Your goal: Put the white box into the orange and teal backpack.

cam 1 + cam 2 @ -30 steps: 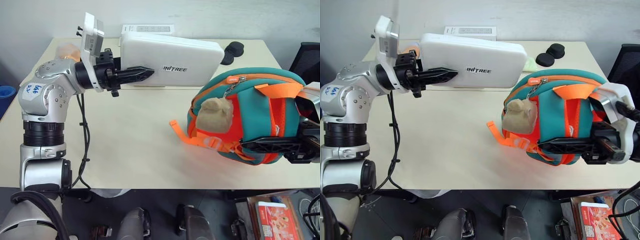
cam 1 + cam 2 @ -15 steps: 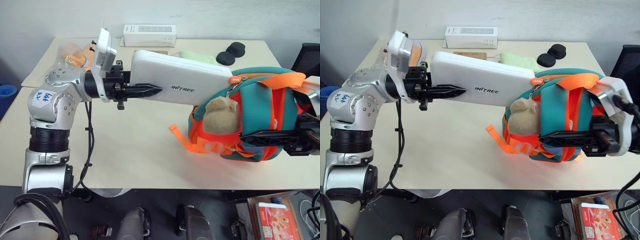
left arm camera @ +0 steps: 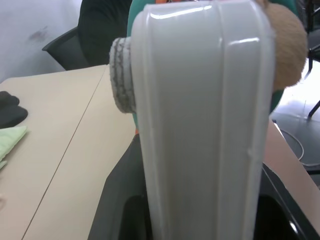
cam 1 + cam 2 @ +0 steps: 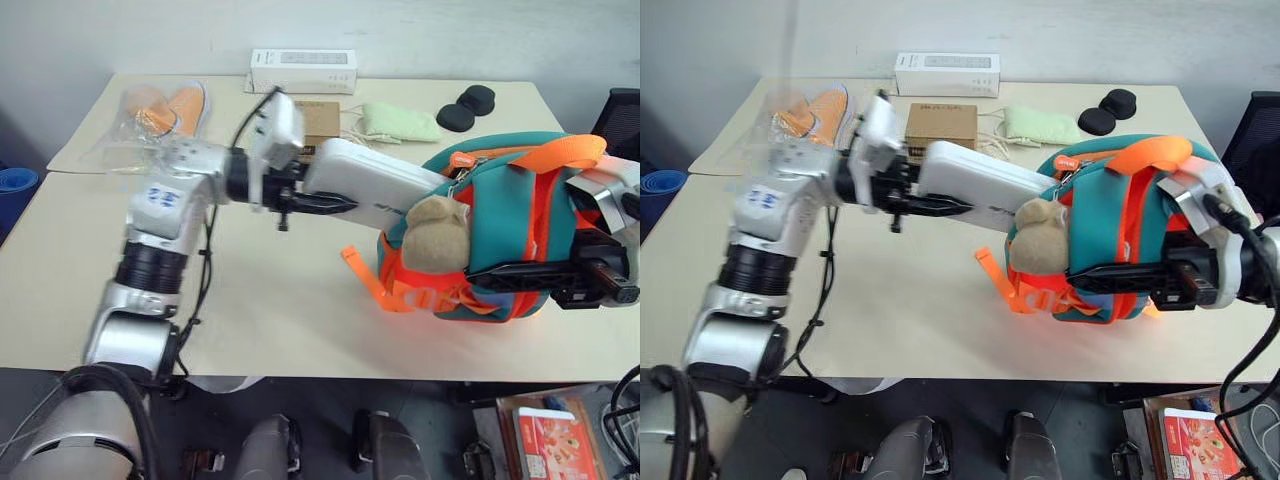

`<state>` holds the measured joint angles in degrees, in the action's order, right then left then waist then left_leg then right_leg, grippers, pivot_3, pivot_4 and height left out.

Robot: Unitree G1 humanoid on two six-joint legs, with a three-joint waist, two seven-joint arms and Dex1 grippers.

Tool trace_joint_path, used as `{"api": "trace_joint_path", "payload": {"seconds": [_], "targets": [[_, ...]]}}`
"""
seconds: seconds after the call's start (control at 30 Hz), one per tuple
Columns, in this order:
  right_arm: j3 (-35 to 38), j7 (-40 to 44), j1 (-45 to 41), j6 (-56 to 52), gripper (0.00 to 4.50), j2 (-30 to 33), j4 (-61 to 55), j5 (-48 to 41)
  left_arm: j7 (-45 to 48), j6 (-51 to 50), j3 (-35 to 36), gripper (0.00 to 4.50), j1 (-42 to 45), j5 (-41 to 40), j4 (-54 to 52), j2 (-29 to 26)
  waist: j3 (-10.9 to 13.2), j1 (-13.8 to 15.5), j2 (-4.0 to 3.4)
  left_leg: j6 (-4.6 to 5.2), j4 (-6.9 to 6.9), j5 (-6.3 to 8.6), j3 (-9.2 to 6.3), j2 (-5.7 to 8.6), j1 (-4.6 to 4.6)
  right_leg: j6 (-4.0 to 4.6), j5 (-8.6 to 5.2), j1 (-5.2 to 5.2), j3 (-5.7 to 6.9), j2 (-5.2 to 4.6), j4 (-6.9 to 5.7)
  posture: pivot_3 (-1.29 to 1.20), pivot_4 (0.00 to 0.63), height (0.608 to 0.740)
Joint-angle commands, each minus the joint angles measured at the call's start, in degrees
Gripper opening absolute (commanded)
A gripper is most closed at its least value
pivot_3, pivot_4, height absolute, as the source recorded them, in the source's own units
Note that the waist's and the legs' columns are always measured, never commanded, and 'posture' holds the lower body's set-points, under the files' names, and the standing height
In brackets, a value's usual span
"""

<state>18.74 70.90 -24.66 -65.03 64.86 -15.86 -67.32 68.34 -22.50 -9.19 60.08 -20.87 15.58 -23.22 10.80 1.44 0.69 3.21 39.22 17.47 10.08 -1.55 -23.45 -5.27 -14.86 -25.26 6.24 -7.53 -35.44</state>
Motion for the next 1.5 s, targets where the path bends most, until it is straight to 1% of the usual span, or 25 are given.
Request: {"api": "trace_joint_path", "payload": {"seconds": [0.03, 0.17, 0.23, 0.27, 0.3, 0.33, 0.4, 0.47, 0.5, 0.53, 0.6, 0.77, 0.83, 0.9, 0.93, 1.03, 1.1, 1.17, 1.27, 1.33, 1.5], "targets": [[0.89, -1.79, -0.86, 0.89, 0.02, -1.33, -2.16, -1.52, -4.71, 2.47, -2.04, 1.35, 3.15, 1.98, 4.09, 8.44, 0.01, 0.04, 0.02, 0.04, 0.03, 0.0, -0.02, 0.03, -0.01, -0.01, 0.0, 0.02, 0.02, 0.01, -0.01, 0.0, 0.15, 0.74], [1.39, -4.81, -0.06, 0.79, 0.02, -3.26, -3.47, -2.29, -12.0, 6.98, -3.97, 1.35, 5.6, 6.75, 14.08, 19.62, 0.04, -0.1, 0.06, 0.08, 0.03, 0.0, -0.03, 0.01, -0.04, -0.03, 0.02, 0.0, 0.02, -0.04, 0.02, 0.0, 0.15, 0.74], [2.03, -6.42, 0.92, 0.57, 0.0, -4.07, -4.65, -3.1, -13.42, 7.35, -3.35, 2.04, 6.44, 6.94, 16.94, 23.45, 0.04, -0.12, 0.06, 0.09, 0.03, 0.01, -0.03, 0.01, -0.04, -0.03, 0.02, -0.01, 0.03, -0.07, 0.03, 0.0, 0.15, 0.74], [2.32, -7.11, 1.4, 0.55, 0.0, -4.32, -5.11, -3.37, -13.22, 7.79, -3.26, 2.24, 6.48, 7.16, 17.24, 24.18, 0.04, -0.19, 0.06, 0.09, 0.03, 0.01, -0.05, -0.03, -0.03, -0.03, 0.02, 0.0, 0.04, -0.06, 0.04, 0.0, 0.15, 0.74], [2.54, -7.83, 1.7, 0.51, 0.0, -4.56, -5.48, -3.71, -12.81, 8.13, -3.25, 2.55, 6.37, 7.38, 17.09, 24.39, 0.04, -0.29, 0.06, 0.07, 0.03, 0.02, -0.05, -0.05, -0.03, -0.03, 0.02, -0.01, 0.04, -0.05, 0.06, 0.0, 0.15, 0.74], [2.93, -8.7, 2.22, 0.44, 0.0, -4.8, -5.88, -4.12, -12.17, 7.99, -3.04, 2.86, 5.94, 7.37, 15.96, 23.74, 0.04, -0.45, 0.06, 0.07, 0.01, 0.02, -0.05, -0.07, -0.02, -0.02, 0.01, -0.01, 0.04, -0.04, 0.06, 0.0, 0.15, 0.74], [4.24, -10.16, 3.87, 0.46, 0.0, -5.09, -6.77, -5.0, -10.29, 5.66, -1.58, 3.43, 3.96, 6.06, 11.2, 19.9, 0.04, -0.7, 0.06, 0.04, 0.0, 0.02, -0.05, -0.11, 0.0, -0.01, 0.01, -0.01, 0.05, -0.01, 0.03, 0.0, 0.15, 0.74], [5.36, -11.19, 5.43, 0.64, 0.0, -5.23, -7.5, -5.65, -8.39, 2.86, 0.22, 3.96, 1.76, 4.49, 6.14, 15.04, 0.04, -1.2, 0.06, 0.03, -0.01, 0.0, -0.05, -0.12, 0.02, 0.0, 0.0, -0.02, 0.04, 0.0, -0.01, 0.0, 0.15, 0.74], [5.82, -11.72, 6.13, 0.71, 0.0, -5.33, -7.75, -5.98, -7.1, 0.82, 1.51, 4.3, 0.68, 3.15, 3.33, 12.21, 0.04, -1.4, 0.06, 0.02, -0.01, 0.0, -0.05, -0.13, 0.01, 0.0, 0.0, -0.02, 0.03, 0.0, -0.01, 0.0, 0.15, 0.74], [6.21, -12.14, 6.72, 0.79, 0.0, -5.37, -7.95, -6.33, -6.07, -1.05, 2.57, 4.44, -0.16, 1.88, 0.94, 9.92, 0.04, -1.65, 0.06, 0.01, -0.02, 0.0, -0.05, -0.14, 0.02, 0.01, 0.0, -0.02, 0.03, 0.0, -0.03, 0.0, 0.15, 0.74], [6.68, -12.95, 7.93, 1.21, 0.0, -5.61, -8.48, -6.7, -2.86, -5.94, 5.24, 4.44, -1.57, -2.01, -4.11, 4.24, 0.04, -1.72, 0.06, -0.02, -0.02, -0.01, -0.04, -0.14, 0.01, 0.01, -0.01, -0.05, 0.0, 0.02, -0.06, 0.0, 0.15, 0.74], [6.26, -14.93, 8.95, 2.12, 0.0, -6.52, -9.31, -7.14, 3.67, -19.79, 9.38, 4.44, -1.86, -13.67, -15.81, -5.87, 0.04, -1.26, 0.06, -0.03, 0.0, -0.04, -0.1, -0.09, 0.01, 0.02, -0.01, 0.03, 0.03, 0.02, -0.09, 0.0, 0.15, 0.74], [5.87, -15.58, 8.98, 2.4, 0.0, -6.84, -9.54, -7.24, 3.84, -24.71, 10.09, 4.44, -1.74, -18.76, -20.98, -7.1, 0.04, -1.01, 0.06, 0.01, 0.01, -0.04, -0.19, -0.01, 0.02, 0.0, 0.0, 0.16, 0.04, 0.05, -0.1, 0.0, 0.15, 0.74], [5.74, -16.01, 9.06, 2.55, 0.0, -6.92, -9.77, -7.49, 1.78, -27.91, 9.12, 4.44, -2.12, -20.61, -24.85, -7.12, 0.04, -0.79, 0.06, 0.07, 0.01, -0.03, -0.28, 0.03, 0.06, -0.07, 0.04, 0.37, -0.01, 0.04, -0.02, 0.0, 0.15, 0.74], [5.54, -16.16, 9.11, 2.83, 0.0, -6.96, -9.98, -7.09, 1.38, -28.53, 7.66, 4.44, -2.81, -20.32, -26.77, -7.48, 0.04, -0.72, 0.06, 0.09, 0.02, -0.03, -0.37, 0.05, 0.15, -0.09, 0.05, 0.58, -0.05, 0.03, 0.06, 0.0, 0.15, 0.74], [4.43, -16.49, 9.76, 3.73, 0.0, -6.82, -10.98, -5.16, 1.29, -24.54, 0.39, 4.44, -5.65, -14.2, -31.4, -9.31, 0.03, -0.77, 0.05, 0.06, 0.01, 0.0, -0.45, 0.04, 0.26, -0.12, 0.06, 0.73, -0.07, 0.05, 0.39, 0.0, 0.15, 0.74], [4.29, -16.36, 10.56, 3.68, 0.0, -6.71, -12.24, -5.98, -5.88, -24.96, -3.36, 4.44, -4.77, -9.34, -29.21, -6.4, 0.03, -0.7, 0.05, 0.01, 0.0, 0.0, -0.43, 0.02, 0.28, -0.11, 0.06, 0.72, -0.08, 0.09, 0.38, 0.0, 0.15, 0.74], [4.62, -16.27, 11.18, 3.63, 0.0, -6.72, -13.21, -6.86, -10.17, -24.82, -4.89, 4.44, -4.31, -7.17, -27.4, -3.42, 0.03, -0.23, 0.05, 0.02, 0.0, -0.01, -0.46, 0.02, 0.26, -0.11, 0.06, 0.72, -0.07, 0.11, 0.37, 0.0, 0.15, 0.74], [4.71, -17.13, 11.34, 3.7, 0.0, -6.95, -12.93, -7.03, -13.12, -21.57, -6.38, 4.44, -4.95, -3.84, -27.05, -1.13, 0.03, -0.12, 0.05, 0.06, 0.0, 0.0, -0.47, 0.02, 0.24, -0.11, 0.06, 0.71, -0.08, 0.06, 0.4, 0.0, 0.15, 0.74], [4.68, -17.22, 11.69, 3.89, 0.0, -6.93, -12.71, -6.76, -14.05, -20.4, -6.58, 4.44, -5.33, -2.96, -27.34, -0.46, 0.03, -0.21, 0.05, 0.07, 0.0, 0.02, -0.47, 0.01, 0.22, -0.1, 0.06, 0.7, -0.08, 0.0, 0.43, 0.0, 0.15, 0.74], [4.8, -17.46, 11.91, 3.89, 0.0, -7.01, -12.79, -7.84, -13.94, -18.55, -5.49, 4.44, -5.28, -2.5, -26.08, -0.82, 0.03, -0.21, 0.05, 0.04, 0.0, 0.03, -0.47, -0.08, 0.23, -0.07, 0.05, 0.69, -0.07, 0.01, 0.43, 0.0, 0.15, 0.74]]}}
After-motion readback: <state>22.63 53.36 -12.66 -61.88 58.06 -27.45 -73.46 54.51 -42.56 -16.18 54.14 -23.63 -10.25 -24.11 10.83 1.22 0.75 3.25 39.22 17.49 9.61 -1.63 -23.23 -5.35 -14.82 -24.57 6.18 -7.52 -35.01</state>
